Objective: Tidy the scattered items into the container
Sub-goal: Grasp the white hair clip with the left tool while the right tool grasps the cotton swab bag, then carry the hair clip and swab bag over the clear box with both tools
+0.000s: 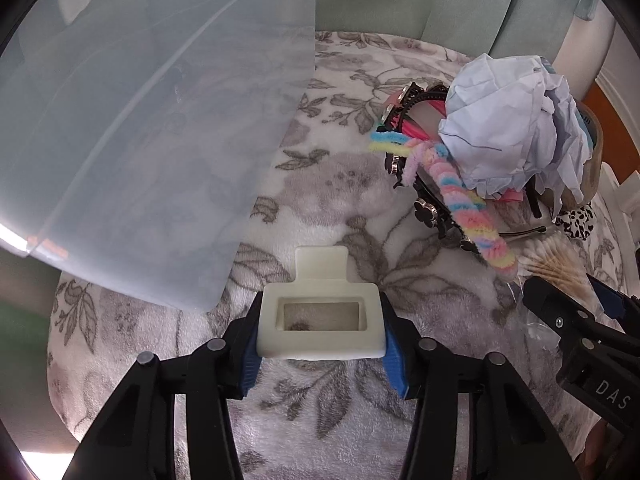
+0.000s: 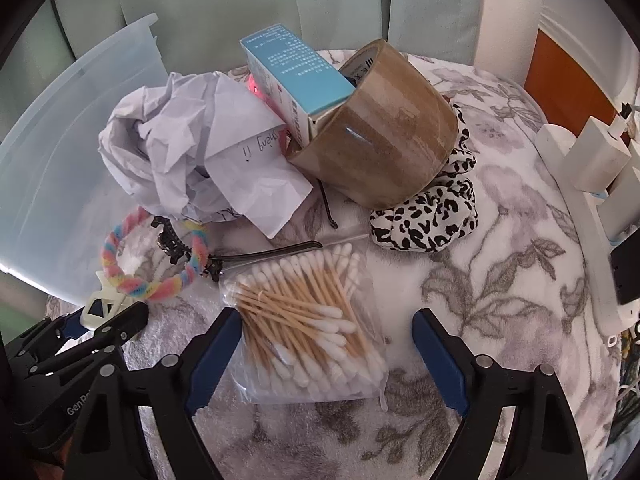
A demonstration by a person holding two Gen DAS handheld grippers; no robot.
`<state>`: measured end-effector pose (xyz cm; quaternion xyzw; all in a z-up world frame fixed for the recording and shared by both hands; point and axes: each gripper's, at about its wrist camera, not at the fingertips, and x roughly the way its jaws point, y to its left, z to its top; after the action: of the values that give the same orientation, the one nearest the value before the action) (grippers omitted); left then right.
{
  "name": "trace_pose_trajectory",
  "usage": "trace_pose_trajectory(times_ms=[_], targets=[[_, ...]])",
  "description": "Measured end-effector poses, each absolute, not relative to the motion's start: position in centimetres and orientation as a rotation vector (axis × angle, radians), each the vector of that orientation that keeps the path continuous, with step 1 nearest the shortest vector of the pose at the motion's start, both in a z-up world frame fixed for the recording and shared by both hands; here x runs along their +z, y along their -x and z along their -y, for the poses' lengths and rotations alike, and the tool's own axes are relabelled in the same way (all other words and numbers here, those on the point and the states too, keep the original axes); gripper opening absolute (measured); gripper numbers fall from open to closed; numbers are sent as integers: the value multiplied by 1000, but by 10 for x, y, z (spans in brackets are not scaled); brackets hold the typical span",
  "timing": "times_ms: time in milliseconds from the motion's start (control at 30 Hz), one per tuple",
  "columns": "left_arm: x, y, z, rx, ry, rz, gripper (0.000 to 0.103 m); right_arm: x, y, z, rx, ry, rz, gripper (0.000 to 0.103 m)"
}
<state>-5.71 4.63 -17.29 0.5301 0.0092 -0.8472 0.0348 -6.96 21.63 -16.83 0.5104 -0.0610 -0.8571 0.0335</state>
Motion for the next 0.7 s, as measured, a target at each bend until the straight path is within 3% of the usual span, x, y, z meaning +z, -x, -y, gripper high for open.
trace_pose_trajectory(times_ms=[233,400,700], targets=[[-166,47,-39,-2636,-1641,-80,52,-165,65,-212,-2618,-1544,217,61],[-153,35,-39,-2696,-1633,-98,52,-164,57,-214,-2601,-1543,279,50],[-121,9,-44,-2807,-1603,-91,52,-150,23,-218,-2604,-1543,379,44]])
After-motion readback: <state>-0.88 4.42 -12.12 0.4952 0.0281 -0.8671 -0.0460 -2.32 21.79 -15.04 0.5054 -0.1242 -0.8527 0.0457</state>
